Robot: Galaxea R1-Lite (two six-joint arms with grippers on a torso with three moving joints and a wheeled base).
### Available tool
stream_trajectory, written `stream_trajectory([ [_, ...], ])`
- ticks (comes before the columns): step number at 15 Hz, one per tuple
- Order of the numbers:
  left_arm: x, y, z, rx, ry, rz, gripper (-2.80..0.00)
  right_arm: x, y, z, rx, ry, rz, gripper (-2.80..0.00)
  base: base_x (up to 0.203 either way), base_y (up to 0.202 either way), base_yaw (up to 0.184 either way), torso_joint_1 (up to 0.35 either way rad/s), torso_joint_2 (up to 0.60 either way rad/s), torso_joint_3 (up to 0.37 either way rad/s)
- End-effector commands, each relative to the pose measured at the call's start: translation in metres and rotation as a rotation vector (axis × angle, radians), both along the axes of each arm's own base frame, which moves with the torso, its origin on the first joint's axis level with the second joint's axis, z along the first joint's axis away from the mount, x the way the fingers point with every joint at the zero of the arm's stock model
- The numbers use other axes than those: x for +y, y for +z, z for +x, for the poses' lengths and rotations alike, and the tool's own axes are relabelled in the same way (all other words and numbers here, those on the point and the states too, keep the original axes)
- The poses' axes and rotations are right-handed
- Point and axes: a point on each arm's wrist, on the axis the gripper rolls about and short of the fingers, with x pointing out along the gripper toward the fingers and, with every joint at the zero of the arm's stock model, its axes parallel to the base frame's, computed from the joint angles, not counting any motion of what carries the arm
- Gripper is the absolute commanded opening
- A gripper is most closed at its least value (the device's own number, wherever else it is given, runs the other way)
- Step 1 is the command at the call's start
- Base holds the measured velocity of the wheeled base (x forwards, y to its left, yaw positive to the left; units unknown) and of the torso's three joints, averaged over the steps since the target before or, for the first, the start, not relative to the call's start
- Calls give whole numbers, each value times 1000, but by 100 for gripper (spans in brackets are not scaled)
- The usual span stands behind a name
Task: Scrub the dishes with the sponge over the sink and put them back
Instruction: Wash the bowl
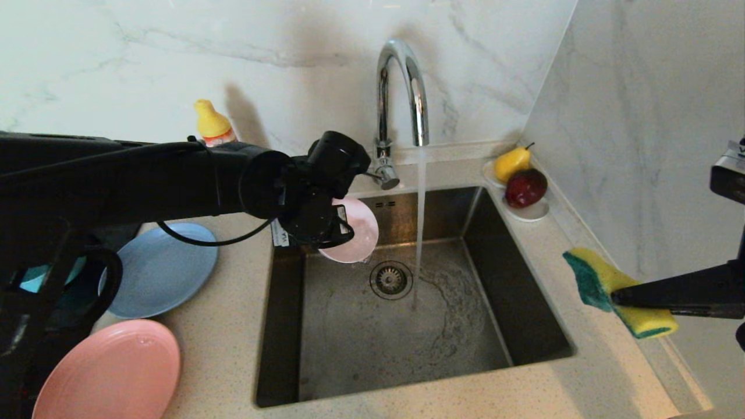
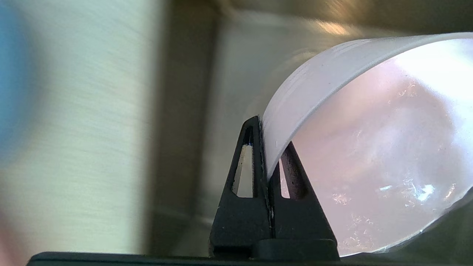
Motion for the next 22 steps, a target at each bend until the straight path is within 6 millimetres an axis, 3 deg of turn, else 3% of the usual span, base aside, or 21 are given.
stream_trajectory([
  [1, 11, 22, -12, -74, 58, 97, -280, 0, -1, 1, 11, 2, 1, -280, 0, 0, 0, 0, 0, 0],
  [11, 38, 98, -45, -248, -32, 180, -280, 0, -4, -1, 17, 2, -1, -280, 0, 0, 0, 0, 0, 0],
  [16, 53, 137, -63, -393, -141, 87, -280, 1, -5, 2, 30, 14, 4, -280, 0, 0, 0, 0, 0, 0],
  [20, 54, 138, -63, -396, -144, 86, -280, 1, -5, 2, 30, 15, 4, -280, 0, 0, 0, 0, 0, 0],
  [22, 63, 151, -54, -549, -235, -24, -280, 3, -5, 7, 32, 16, 2, -280, 0, 0, 0, 0, 0, 0],
])
